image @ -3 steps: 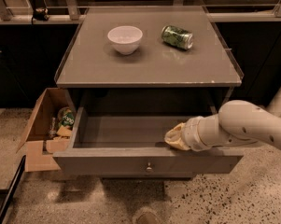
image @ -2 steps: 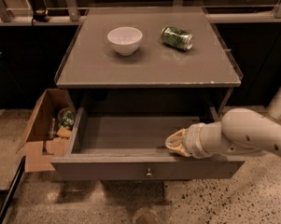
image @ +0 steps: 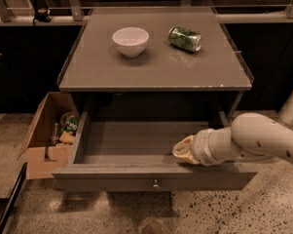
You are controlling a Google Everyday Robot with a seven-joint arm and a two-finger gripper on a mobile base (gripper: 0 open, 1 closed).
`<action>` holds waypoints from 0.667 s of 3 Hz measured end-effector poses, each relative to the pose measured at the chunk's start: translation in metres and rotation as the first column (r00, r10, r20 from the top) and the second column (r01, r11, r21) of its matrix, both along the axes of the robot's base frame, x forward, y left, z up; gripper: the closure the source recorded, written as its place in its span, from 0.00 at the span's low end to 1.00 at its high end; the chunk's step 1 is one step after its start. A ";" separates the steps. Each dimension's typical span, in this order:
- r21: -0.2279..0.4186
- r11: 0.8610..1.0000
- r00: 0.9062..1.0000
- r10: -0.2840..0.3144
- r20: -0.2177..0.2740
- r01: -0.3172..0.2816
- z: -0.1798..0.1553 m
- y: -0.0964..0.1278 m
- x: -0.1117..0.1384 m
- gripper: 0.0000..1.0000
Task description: Open top drawer
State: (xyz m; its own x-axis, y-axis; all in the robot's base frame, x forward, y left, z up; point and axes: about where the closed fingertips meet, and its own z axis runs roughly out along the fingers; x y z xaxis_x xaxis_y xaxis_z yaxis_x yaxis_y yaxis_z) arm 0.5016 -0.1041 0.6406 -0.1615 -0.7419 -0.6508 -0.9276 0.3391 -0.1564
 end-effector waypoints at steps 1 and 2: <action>0.009 1.000 0.999 0.026 0.019 -0.026 0.009 0.008 0.006 0.62; 0.018 0.998 0.997 0.055 0.061 -0.056 0.036 0.017 0.013 0.39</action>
Offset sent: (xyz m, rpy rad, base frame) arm 0.0242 0.0268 0.0800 0.0338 -0.1273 0.0894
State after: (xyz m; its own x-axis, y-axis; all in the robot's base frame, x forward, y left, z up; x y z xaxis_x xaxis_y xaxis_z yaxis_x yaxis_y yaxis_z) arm 0.5146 -0.0873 0.6765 -0.0803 -0.7352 -0.6731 -0.9340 0.2914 -0.2069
